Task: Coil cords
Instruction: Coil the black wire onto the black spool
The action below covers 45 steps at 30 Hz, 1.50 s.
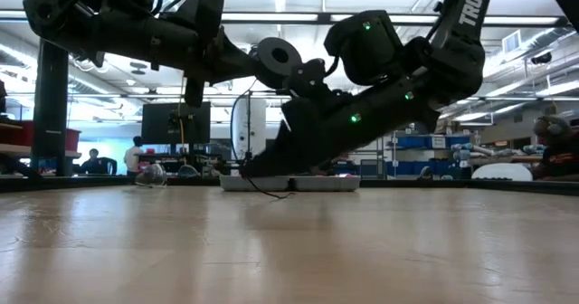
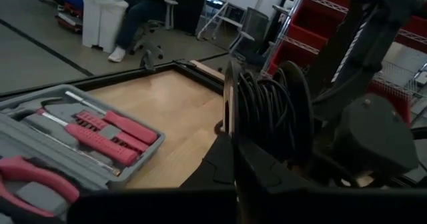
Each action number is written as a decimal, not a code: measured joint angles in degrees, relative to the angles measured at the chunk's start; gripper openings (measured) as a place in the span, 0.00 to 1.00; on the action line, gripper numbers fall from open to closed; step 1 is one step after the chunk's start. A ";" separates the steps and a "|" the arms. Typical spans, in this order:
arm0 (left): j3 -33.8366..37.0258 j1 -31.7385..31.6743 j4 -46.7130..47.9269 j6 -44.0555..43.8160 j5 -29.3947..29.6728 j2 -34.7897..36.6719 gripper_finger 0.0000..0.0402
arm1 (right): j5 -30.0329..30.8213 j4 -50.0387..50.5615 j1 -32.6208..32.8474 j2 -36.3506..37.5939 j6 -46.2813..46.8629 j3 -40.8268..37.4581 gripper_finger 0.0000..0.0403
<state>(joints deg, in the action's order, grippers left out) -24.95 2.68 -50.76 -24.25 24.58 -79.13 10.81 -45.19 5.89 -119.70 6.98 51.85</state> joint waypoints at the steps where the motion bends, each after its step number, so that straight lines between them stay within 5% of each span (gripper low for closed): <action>1: 0.00 0.00 -0.10 0.00 -0.03 0.00 0.00 | -0.04 0.07 -0.02 0.00 0.49 -0.08 0.35; 10: 0.00 0.00 -0.97 0.00 0.21 0.00 0.00 | -2.38 0.70 -0.02 -0.13 1.38 0.09 0.25; 17: 0.00 0.00 -2.23 0.00 0.20 0.00 0.00 | -3.02 2.71 -0.38 -0.15 1.42 0.09 0.04; 22: 0.00 0.00 -2.04 0.00 0.22 0.00 0.00 | -0.40 6.62 -0.38 0.89 4.90 -0.09 0.01; 28: 0.00 0.00 0.89 0.15 -0.35 0.00 0.00 | 6.94 26.37 -0.44 10.74 11.44 -1.84 0.01; 36: 0.00 0.00 4.82 3.36 -5.23 0.00 0.00 | 8.56 49.34 -3.33 27.80 16.27 -2.14 0.00; 45: -0.04 0.00 10.45 3.81 -5.81 0.00 0.00 | 7.12 50.84 -8.53 37.00 17.19 -2.14 0.00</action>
<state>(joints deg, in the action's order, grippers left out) -24.99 2.68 -40.31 -20.44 18.76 -79.13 17.93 5.65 -2.64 -82.70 24.16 49.71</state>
